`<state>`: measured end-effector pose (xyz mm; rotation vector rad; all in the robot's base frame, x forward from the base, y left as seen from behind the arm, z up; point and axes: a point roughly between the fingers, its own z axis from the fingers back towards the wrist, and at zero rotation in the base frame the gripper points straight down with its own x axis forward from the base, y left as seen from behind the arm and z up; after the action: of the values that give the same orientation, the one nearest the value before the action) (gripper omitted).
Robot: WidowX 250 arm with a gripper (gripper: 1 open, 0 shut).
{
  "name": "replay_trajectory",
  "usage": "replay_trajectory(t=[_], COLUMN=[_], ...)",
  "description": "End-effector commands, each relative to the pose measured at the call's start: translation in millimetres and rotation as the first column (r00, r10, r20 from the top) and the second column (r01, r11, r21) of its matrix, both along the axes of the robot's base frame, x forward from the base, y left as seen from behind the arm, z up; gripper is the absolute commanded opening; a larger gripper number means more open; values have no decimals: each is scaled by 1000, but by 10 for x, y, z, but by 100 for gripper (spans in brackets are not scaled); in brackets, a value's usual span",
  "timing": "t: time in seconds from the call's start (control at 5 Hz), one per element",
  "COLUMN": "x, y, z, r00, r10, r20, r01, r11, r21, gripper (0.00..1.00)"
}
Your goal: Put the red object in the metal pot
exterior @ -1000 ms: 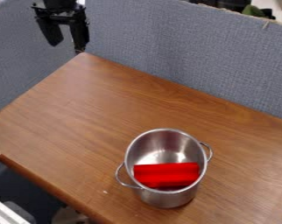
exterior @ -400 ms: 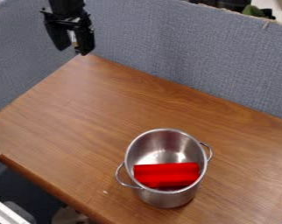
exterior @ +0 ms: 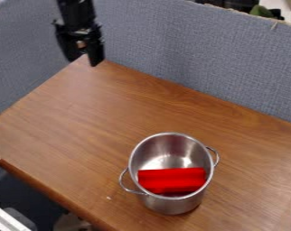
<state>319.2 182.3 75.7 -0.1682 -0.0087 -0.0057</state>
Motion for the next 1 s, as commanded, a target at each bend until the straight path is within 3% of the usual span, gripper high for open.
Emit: replay_trajectory(t=[0.0,0.2,0.4,0.6,0.8], x=[-97,-80,-33,-11,-72], y=[536,586,500,380,161], z=[16,-16,16,4,131], r00=[998,998,997,997,995], r10=[34,-16,-42,-54,-70], r20=[58,54,57,60,74], r01=[-36,14,38,49,62], r11=[999,999,997,995,993], r21=[35,39,63,86,96], gripper=[100,100,100,100,100])
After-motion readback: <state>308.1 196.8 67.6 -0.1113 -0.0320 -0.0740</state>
